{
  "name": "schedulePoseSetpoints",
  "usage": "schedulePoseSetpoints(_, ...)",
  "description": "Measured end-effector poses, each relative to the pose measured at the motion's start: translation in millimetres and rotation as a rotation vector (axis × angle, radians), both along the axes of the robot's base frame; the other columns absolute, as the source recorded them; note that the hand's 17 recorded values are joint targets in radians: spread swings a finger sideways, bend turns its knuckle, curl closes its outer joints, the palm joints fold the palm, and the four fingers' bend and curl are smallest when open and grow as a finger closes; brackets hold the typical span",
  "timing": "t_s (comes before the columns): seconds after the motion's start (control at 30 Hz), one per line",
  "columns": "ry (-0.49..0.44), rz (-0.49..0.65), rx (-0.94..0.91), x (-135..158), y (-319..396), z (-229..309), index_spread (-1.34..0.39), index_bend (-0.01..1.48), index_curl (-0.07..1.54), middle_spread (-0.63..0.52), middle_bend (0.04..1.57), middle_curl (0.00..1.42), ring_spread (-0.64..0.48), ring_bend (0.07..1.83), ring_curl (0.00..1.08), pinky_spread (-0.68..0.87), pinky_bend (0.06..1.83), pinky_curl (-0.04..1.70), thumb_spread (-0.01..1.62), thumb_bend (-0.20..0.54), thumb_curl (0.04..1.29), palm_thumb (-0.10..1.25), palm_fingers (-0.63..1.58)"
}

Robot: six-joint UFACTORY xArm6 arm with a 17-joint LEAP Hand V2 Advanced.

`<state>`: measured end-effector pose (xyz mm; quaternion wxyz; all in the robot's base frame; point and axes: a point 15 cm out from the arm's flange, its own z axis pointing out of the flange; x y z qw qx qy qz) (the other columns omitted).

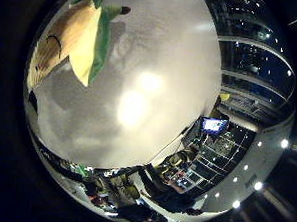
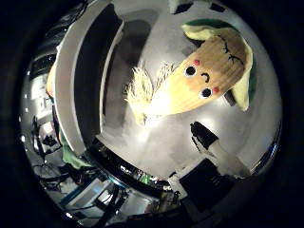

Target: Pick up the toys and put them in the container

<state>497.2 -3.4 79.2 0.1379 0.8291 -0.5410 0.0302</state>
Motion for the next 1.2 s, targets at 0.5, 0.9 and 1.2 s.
schedulePoseSetpoints(0.5, 0.007, -0.033, -0.066, 9.2, -37.3, -17.1, -0.56, 0.56, 0.43, -0.26, 0.56, 0.38, -0.16, 0.34, 0.19, 0.15, 0.16, 0.18, 0.85, -0.044, 0.56, 1.06, 0.87)
schedulePoseSetpoints(0.9, -0.185, -0.122, -0.054, 38.3, -96.7, 60.1, -0.53, 0.43, 0.53, -0.36, 0.74, 0.54, -0.37, 0.93, 0.48, -0.52, 0.85, 0.44, 0.90, -0.021, 0.43, 1.00, 1.15)
schedulePoseSetpoints(1.2, -0.241, -0.183, -0.109, -9.1, -124.2, 177.0, -0.53, 0.44, 0.61, -0.35, 0.79, 0.61, -0.35, 0.99, 0.53, -0.56, 0.93, 0.51, 0.91, -0.016, 0.38, 1.02, 1.09)
